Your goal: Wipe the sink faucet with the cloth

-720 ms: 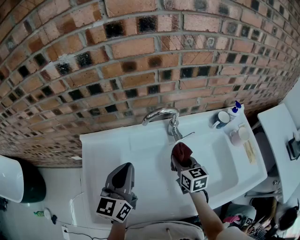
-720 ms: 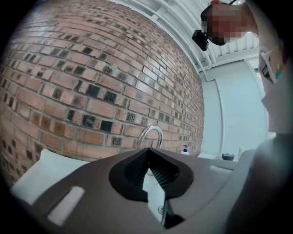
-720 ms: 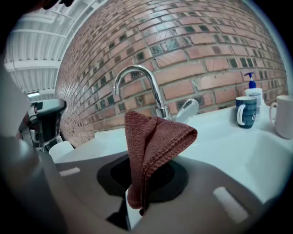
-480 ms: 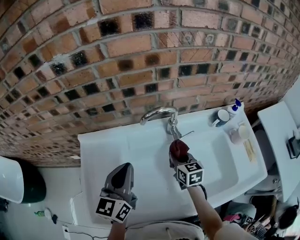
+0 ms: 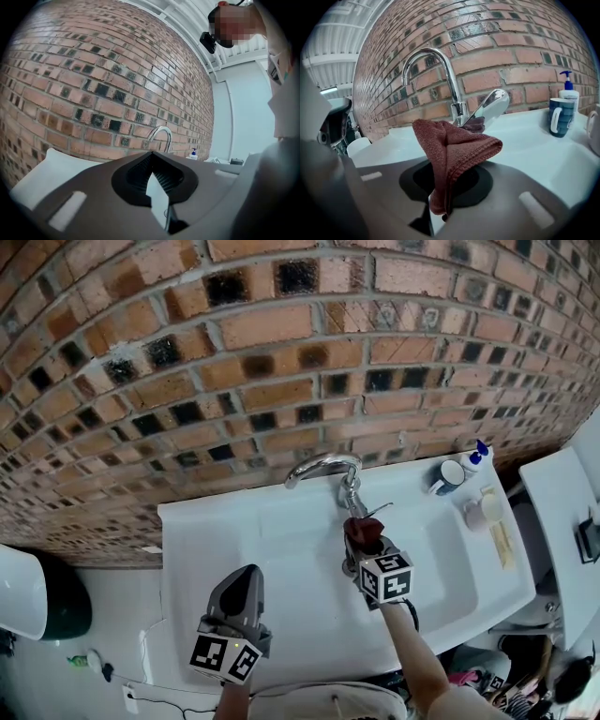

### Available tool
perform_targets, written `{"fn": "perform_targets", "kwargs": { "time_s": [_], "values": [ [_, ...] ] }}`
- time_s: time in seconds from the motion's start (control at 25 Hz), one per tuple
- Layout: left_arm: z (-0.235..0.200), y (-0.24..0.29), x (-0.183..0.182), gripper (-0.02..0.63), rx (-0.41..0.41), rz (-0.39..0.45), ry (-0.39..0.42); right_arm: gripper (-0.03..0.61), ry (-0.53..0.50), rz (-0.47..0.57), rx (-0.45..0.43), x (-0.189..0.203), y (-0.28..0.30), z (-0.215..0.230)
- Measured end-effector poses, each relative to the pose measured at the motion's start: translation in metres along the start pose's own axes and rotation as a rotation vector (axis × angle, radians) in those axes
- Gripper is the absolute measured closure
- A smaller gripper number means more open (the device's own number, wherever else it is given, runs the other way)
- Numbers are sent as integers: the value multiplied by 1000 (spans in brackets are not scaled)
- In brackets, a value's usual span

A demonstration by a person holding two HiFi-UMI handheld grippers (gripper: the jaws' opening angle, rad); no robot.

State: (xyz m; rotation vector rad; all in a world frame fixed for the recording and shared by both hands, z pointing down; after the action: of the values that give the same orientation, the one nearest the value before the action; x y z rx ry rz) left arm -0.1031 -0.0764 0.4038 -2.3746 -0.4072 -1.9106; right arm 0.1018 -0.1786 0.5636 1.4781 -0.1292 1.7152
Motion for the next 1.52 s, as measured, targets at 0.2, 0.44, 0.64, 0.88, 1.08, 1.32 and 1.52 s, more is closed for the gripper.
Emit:
{"fn": "perform_targets", "kwargs": {
  "time_s": [0.2, 0.44, 0.64, 0.88, 1.08, 1.32, 1.52],
  "values": [
    [-1, 0, 0, 607, 0, 0, -5, 529, -1, 7, 7, -8, -14, 13],
    [-2, -1, 0, 607, 1, 6, -19, 529, -36, 71, 67, -36, -44, 36],
    [1, -1, -1, 607, 11, 15, -22, 529, -61, 90, 101, -49, -59, 46],
    [-2, -3, -2, 607, 2, 24, -28, 529, -17, 129, 132, -54, -67, 44],
    [-4, -4, 4, 607, -2, 18, -51, 529, -56, 41, -10, -34, -39, -13],
    [-7, -5, 6, 607, -13, 8, -54, 529, 162, 51, -88, -32, 22, -41],
    [-15, -6, 8, 607, -29, 8, -65, 529, 352, 101, -41, -48, 38, -27]
  ]
}}
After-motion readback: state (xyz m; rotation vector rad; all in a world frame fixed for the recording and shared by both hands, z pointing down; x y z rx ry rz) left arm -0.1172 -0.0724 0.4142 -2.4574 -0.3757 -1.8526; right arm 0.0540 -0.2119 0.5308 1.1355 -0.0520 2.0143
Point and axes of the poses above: the fingertips, and each gripper's own axes: y forward along the fingers, z to its right, x out of its underside, the point moved 2 cm from there along -y, backward along the fingers, and after that the axes turned 8 degrees about -x, right-handed, at the moved point
